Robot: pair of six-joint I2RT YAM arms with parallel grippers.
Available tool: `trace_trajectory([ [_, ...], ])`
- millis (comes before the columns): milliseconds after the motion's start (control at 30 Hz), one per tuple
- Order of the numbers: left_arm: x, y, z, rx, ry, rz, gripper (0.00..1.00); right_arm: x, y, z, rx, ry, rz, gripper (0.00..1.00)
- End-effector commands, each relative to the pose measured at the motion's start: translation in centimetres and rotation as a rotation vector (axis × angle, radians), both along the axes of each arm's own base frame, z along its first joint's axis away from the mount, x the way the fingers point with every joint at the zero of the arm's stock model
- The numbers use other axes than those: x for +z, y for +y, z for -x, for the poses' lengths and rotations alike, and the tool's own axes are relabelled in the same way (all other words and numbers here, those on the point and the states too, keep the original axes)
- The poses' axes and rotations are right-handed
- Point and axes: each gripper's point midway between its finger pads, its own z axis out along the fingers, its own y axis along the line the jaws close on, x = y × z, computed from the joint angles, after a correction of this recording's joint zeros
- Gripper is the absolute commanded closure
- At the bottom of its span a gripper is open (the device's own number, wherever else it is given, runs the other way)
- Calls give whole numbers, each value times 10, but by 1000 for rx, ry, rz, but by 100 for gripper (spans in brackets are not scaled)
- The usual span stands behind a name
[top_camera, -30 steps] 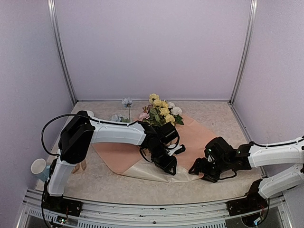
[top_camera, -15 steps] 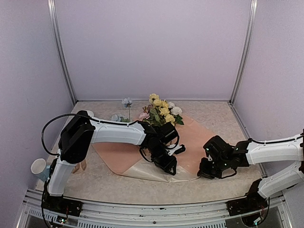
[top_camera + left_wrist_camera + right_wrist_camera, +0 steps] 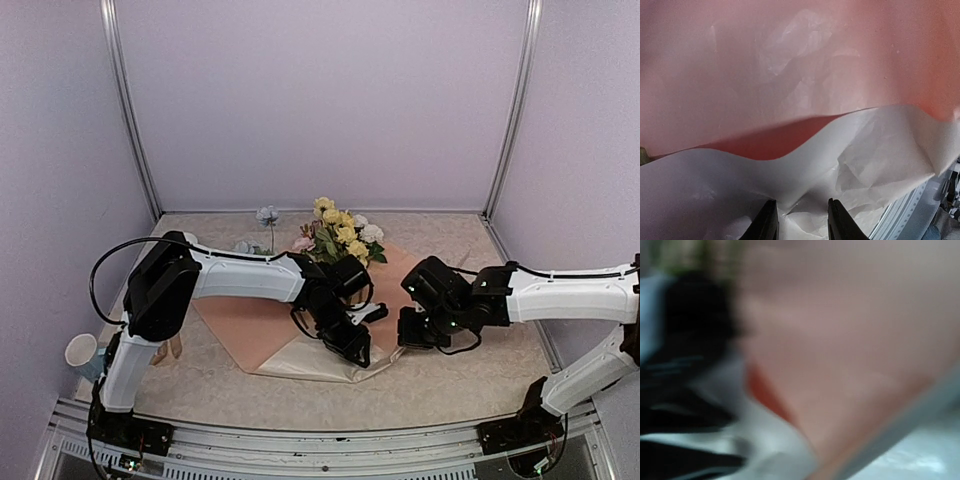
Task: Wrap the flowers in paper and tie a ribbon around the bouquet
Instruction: Pick up the one-fourth-folded wrapping paper from the center of the board, then adjust the 1/4-folded wrapping paper at the center of the board.
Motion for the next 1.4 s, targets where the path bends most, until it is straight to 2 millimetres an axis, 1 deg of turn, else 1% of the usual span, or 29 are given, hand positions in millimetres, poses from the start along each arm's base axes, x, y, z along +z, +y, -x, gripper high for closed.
trace_trajectory([
  [0, -20, 11, 3, -5, 58, -20, 65, 24, 30, -4, 116, -112, 27, 100],
  [100, -20, 15, 2, 1, 89, 5, 66, 39, 57, -4, 188, -168, -37, 100],
  [200, -17, 17, 0, 19, 116, 51, 66, 49, 79, -3, 252, -208, -117, 100],
  [300, -11, 20, -2, 41, 138, 92, 66, 60, 94, -3, 302, -253, -199, 100],
  [367, -3, 18, -7, 62, 131, 126, 66, 61, 100, -3, 329, -279, -226, 100],
  [433, 8, 15, -15, 88, 118, 169, 66, 51, 102, -4, 339, -279, -214, 100],
  [467, 15, 13, -18, 97, 109, 197, 65, 43, 103, -5, 345, -269, -197, 100],
  [533, 36, 10, -24, 109, 89, 269, 64, 30, 103, -5, 347, -251, -170, 100],
  [600, 59, 8, -31, 119, 65, 342, 63, 22, 103, -5, 351, -242, -158, 100],
  [667, 77, 9, -36, 134, 55, 400, 61, 14, 104, -6, 358, -238, -145, 100],
  [800, 106, 18, -44, 156, 48, 486, 59, 2, 105, -8, 367, -224, -107, 100],
  [900, 118, 31, -44, 169, 38, 478, 57, -2, 107, -9, 373, -222, -96, 100],
  [967, 118, 47, -41, 193, 24, 425, 55, -4, 108, -10, 377, -218, -84, 100],
  [1033, 108, 68, -39, 237, -15, 330, 53, -7, 109, -11, 382, -217, -74, 100],
  [1167, 79, 116, -25, 285, -69, 156, 45, -11, 111, -11, 393, -211, -67, 100],
  [1233, 61, 135, -20, 307, -72, 88, 43, -12, 111, -12, 396, -211, -65, 100],
  [1300, 44, 145, -12, 313, -38, 54, 42, -11, 112, -12, 401, -212, -65, 100],
  [1367, 32, 147, -7, 310, -12, 47, 42, -10, 113, -13, 405, -214, -61, 100],
])
